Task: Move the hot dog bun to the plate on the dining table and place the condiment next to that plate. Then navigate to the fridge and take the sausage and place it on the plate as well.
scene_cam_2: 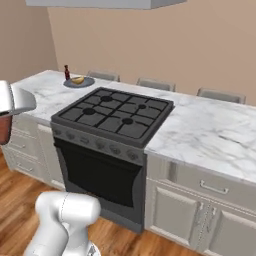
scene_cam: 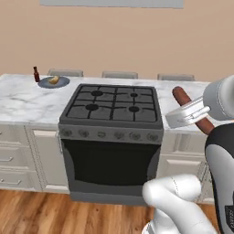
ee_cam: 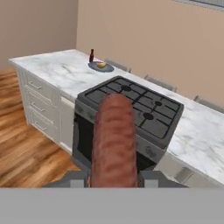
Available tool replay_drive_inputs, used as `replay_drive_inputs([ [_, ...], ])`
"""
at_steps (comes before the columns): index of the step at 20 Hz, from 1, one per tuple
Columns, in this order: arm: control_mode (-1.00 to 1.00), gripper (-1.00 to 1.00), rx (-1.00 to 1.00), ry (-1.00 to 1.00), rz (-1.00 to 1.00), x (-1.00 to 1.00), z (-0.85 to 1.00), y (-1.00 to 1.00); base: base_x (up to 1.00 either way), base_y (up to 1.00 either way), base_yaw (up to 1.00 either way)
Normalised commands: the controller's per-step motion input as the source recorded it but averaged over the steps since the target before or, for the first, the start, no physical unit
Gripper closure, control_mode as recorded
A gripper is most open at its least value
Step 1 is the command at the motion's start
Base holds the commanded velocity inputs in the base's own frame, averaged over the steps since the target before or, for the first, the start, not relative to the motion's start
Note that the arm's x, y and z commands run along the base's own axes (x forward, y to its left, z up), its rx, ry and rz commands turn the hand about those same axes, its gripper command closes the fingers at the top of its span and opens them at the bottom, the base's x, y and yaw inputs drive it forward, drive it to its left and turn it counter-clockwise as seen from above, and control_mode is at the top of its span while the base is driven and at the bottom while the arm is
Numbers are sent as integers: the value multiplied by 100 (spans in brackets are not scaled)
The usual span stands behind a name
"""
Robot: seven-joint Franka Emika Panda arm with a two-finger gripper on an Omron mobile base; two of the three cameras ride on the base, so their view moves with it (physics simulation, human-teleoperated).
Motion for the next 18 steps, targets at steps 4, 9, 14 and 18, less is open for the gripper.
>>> replay_drive_inputs([
  [4,100,100,0,0,0,0,0,0,43,100,12],
  [9,100,100,0,0,0,0,0,0,57,100,5],
  [14,100,100,0,0,0,0,0,0,81,100,0],
  [18,100,100,0,0,0,0,0,0,100,100,0],
])
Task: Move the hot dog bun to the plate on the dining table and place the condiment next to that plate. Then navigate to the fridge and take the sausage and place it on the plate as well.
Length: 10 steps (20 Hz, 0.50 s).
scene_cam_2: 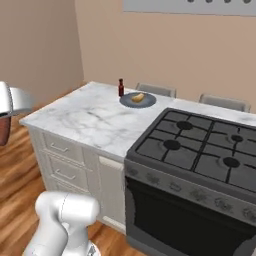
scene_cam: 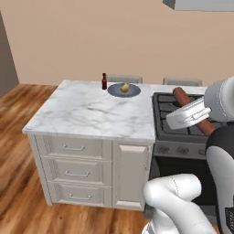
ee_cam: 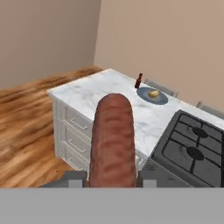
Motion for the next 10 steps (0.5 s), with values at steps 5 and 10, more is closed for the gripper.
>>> replay_drive_inputs([
  [5,100,100,0,0,0,0,0,0,100,100,-5],
  [10,100,100,0,0,0,0,0,0,96,100,-12],
])
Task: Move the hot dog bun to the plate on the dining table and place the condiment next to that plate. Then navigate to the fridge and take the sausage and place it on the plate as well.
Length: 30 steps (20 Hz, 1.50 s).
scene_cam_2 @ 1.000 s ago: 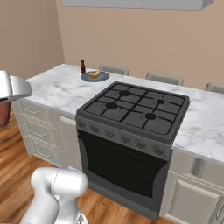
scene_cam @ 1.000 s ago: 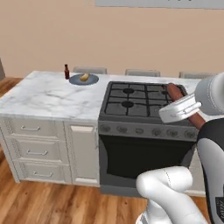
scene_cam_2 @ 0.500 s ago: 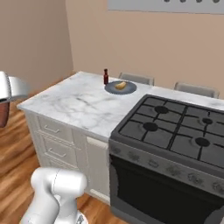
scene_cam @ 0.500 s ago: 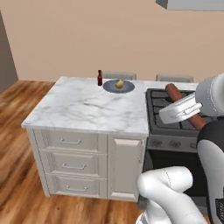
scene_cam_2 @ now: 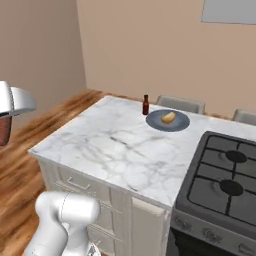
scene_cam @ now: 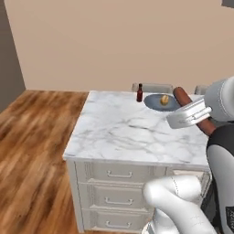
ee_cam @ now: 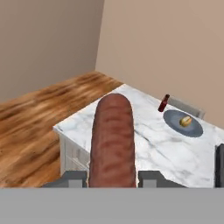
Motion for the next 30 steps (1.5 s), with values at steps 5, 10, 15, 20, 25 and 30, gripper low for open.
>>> replay_drive_inputs([
  [5,100,100,0,0,0,0,0,0,82,100,-17],
  [10,100,100,0,0,0,0,0,0,62,100,-21],
  [15,100,100,0,0,0,0,0,0,45,100,-22],
  [20,100,100,0,0,0,0,0,0,41,100,-23],
  [25,100,100,0,0,0,0,0,0,43,100,-26],
  [30,100,100,0,0,0,0,0,0,48,100,-32],
])
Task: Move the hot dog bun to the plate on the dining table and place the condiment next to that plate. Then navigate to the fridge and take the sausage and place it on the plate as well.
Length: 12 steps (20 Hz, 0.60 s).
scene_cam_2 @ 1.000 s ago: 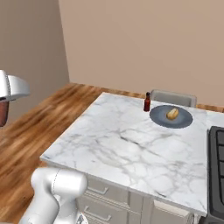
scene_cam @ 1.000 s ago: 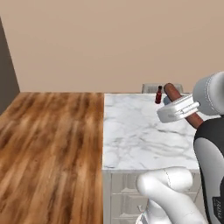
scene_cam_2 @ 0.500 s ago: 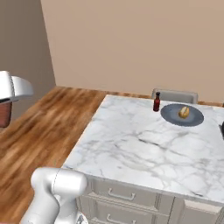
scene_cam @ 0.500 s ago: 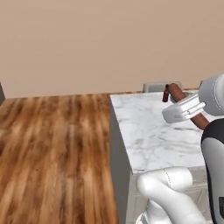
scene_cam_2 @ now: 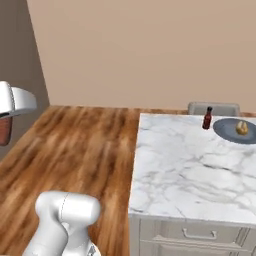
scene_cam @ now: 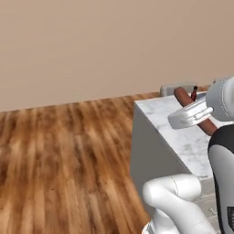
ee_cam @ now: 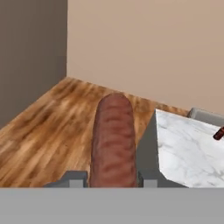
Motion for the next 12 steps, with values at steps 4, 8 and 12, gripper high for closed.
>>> replay_drive_inputs([
  [4,100,100,0,0,0,0,0,0,54,100,-40],
  [8,100,100,0,0,0,0,0,0,66,99,-47],
  [12,100,100,0,0,0,0,0,0,68,94,-49],
])
